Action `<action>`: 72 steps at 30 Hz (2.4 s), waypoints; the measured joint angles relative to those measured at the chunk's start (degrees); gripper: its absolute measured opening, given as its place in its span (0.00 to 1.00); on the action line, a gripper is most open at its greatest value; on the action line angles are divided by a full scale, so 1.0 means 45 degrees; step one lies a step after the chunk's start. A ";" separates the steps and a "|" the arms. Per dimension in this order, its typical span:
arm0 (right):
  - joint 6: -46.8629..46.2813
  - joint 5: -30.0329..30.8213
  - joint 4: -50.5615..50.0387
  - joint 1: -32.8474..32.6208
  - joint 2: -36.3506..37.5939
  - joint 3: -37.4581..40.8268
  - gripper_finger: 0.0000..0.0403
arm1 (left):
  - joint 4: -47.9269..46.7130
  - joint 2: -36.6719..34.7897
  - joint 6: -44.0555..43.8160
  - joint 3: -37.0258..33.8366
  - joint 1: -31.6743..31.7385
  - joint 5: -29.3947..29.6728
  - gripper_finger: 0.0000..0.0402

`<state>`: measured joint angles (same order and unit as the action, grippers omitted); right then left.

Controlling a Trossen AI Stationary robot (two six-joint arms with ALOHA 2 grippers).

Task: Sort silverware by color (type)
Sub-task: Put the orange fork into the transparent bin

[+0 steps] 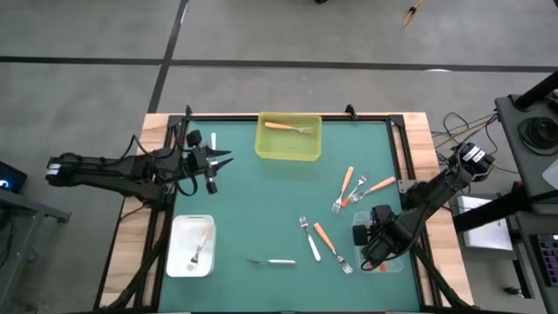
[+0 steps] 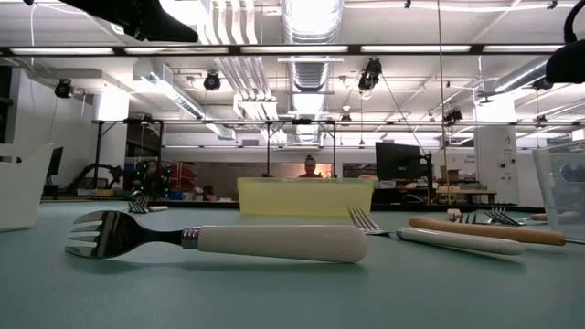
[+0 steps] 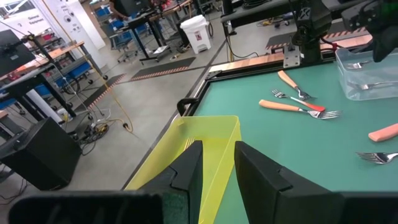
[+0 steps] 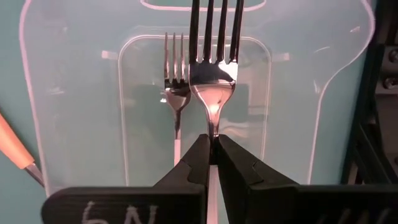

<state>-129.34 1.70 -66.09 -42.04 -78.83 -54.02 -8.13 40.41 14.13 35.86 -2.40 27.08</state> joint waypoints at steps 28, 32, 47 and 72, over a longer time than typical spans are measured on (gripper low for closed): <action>-0.0030 -0.0084 0.0371 -0.0355 -0.0848 0.0010 0.03 | -0.0002 0.0000 0.0000 0.0000 -0.0004 0.0002 0.19; 0.0074 -0.0084 0.0391 -0.0355 -0.1057 0.0019 0.03 | 0.0002 0.0002 0.0000 0.0000 -0.0003 -0.0002 0.19; 0.0298 -0.0152 0.0531 -0.0355 -0.1661 -0.0015 0.03 | 0.0000 0.0002 0.0051 0.0000 -0.0004 0.0000 0.19; -0.0065 -0.0147 0.0561 -0.0350 -0.1662 0.0015 0.06 | -0.0001 -0.0001 0.0049 0.0000 -0.0001 -0.0003 0.19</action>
<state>-129.63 1.04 -63.57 -43.62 -86.30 -53.95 -8.13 40.41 14.35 35.86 -2.40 27.07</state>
